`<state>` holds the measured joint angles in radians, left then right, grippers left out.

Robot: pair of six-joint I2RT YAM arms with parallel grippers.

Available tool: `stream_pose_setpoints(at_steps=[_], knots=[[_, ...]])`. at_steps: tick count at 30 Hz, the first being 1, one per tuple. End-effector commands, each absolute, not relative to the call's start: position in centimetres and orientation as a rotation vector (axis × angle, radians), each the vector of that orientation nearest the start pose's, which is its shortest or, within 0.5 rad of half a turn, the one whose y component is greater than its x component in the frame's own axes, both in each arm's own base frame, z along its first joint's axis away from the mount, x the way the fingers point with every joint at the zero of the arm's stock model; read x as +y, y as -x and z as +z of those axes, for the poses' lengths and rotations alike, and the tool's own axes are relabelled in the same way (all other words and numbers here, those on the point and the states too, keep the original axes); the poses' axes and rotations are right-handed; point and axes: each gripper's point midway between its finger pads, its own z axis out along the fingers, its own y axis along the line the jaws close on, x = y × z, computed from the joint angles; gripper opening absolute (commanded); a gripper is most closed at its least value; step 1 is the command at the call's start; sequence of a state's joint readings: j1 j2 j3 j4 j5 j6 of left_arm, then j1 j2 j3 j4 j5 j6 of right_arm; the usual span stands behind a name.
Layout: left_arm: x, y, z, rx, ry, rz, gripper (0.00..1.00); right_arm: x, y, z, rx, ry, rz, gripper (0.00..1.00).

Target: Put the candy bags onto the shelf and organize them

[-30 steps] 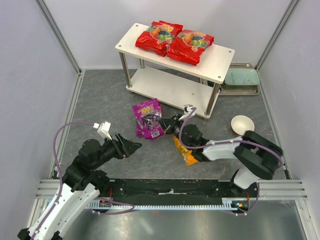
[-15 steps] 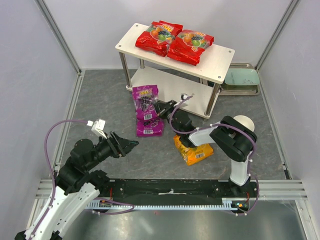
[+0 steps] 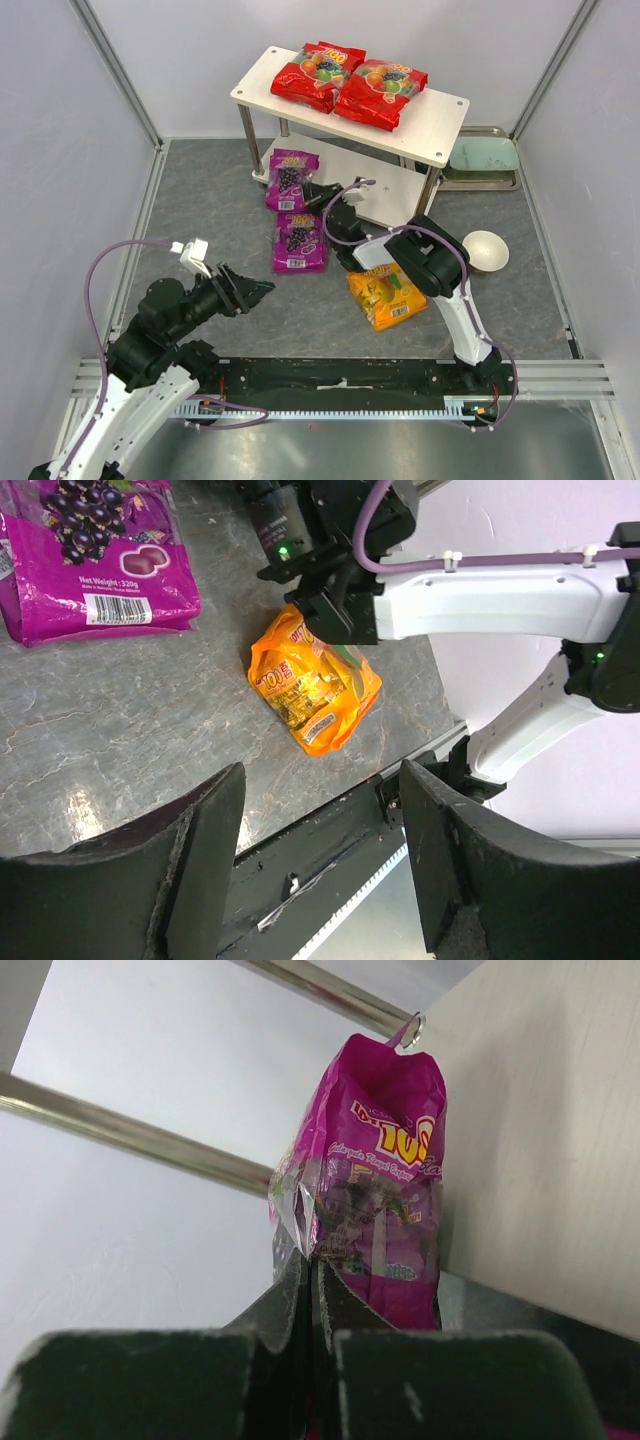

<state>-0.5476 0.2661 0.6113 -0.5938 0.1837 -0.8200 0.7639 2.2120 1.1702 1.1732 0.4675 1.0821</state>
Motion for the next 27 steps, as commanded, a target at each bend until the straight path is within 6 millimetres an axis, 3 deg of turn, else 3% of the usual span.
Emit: stream_pose_setpoints(at_steps=[1, 13, 27], knots=[[-15.3, -13.8, 25.6, 1.903, 0.086, -1.089, 0.69, 33.4, -45.1, 32.1, 0.71, -0.724, 1.556, 0.0], [-15.2, -14.0, 25.3, 1.911, 0.096, -1.072, 0.69, 32.6, -48.6, 31.2, 0.678, -0.773, 1.498, 0.0], [-15.4, -14.5, 24.7, 1.925, 0.082, -1.052, 0.69, 32.5, -50.7, 29.9, 0.716, -0.791, 1.421, 0.0]])
